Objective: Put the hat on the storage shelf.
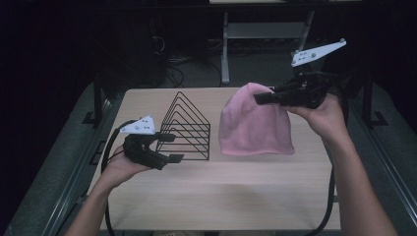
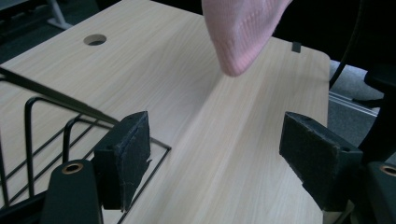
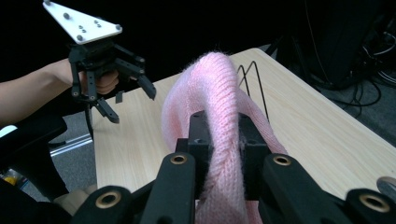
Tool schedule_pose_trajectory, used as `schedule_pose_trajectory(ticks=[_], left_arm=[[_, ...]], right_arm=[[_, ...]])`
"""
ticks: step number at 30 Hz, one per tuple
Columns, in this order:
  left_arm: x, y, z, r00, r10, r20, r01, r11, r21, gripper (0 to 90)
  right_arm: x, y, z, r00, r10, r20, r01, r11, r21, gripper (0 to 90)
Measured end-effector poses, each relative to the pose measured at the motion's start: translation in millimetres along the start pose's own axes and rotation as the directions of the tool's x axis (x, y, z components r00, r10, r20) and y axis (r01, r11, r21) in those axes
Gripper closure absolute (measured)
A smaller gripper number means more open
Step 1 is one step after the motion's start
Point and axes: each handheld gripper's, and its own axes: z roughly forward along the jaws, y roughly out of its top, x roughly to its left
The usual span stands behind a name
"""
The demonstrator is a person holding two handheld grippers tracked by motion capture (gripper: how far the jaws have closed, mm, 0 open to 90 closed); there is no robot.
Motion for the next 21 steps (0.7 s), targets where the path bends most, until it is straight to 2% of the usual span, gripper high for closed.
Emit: schedule_pose_trajectory(ticks=[5, 12, 17, 21], left_arm=[[0.6, 7.3, 4.7, 1.0000, 0.003, 0.009, -0.003, 1.0000, -0.009, 24.4], [1.6, 19.9, 14.9, 0.9993, 0.017, 0.034, -0.016, 0.9998, -0.009, 24.3], [6.3, 21.6, 20.6, 0.9983, -0.010, 0.057, 0.012, 0.9997, -0.022, 24.5], [7.9, 23.4, 22.8, 0.9967, -0.013, 0.081, 0.015, 0.9996, -0.024, 26.2]], right_arm=[[4.3, 5.8, 4.6, 0.9998, -0.012, -0.018, 0.012, 1.000, -0.009, 79.4], [14.2, 17.6, 20.8, 0.9967, -0.045, -0.067, 0.044, 0.999, -0.011, 79.4], [21.6, 27.2, 28.1, 0.9939, -0.073, -0.083, 0.073, 0.997, -0.008, 79.3], [25.0, 35.2, 34.8, 0.9907, -0.094, -0.098, 0.093, 0.996, -0.017, 79.4]])
